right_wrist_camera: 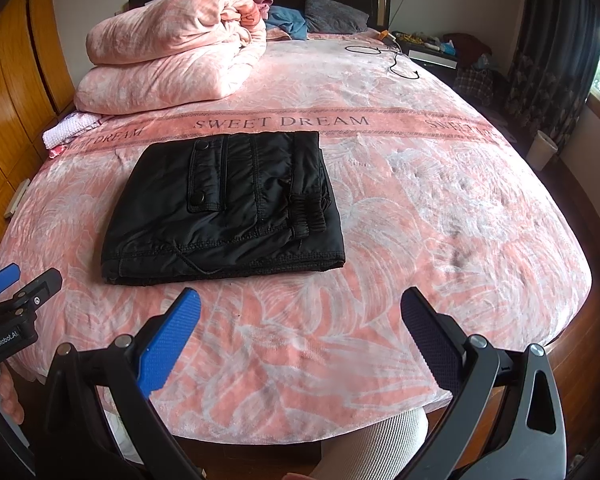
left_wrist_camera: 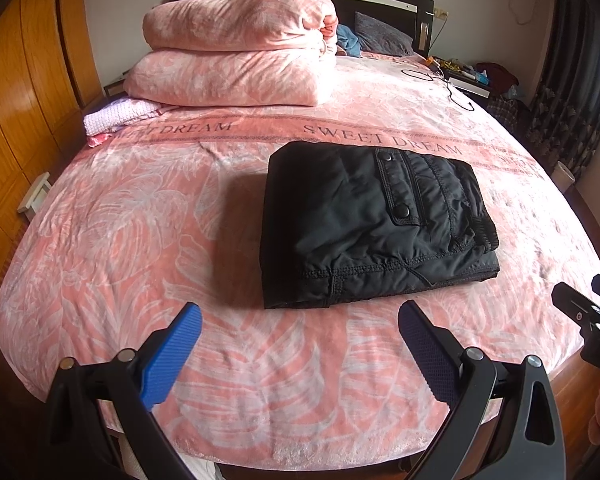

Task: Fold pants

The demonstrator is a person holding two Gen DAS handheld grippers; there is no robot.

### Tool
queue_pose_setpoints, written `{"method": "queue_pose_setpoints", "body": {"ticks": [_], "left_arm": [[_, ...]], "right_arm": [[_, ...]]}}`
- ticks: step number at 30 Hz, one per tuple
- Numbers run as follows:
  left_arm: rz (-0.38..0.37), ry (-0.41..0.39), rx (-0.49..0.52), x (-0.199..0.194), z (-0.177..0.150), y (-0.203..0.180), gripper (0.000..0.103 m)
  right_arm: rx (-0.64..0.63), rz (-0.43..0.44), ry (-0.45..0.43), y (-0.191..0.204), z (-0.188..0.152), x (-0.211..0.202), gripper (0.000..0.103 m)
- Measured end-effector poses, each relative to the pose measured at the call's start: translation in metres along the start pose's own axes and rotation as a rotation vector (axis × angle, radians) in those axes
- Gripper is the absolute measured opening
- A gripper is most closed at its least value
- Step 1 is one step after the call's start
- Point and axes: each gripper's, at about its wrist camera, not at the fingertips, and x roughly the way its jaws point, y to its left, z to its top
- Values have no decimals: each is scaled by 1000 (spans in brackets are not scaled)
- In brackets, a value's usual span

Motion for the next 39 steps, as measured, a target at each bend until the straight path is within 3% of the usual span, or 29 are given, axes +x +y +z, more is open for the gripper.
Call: {"method": "queue_pose_setpoints", "body": {"ticks": [24, 39], "left_arm": [[-19, 14, -22, -3, 0, 2, 99], [-16, -30, -2, -25, 4, -6, 99]], "right_arm": [[3, 2, 3, -1, -3, -1, 100], [6, 4, -2, -1, -4, -4, 100]]}}
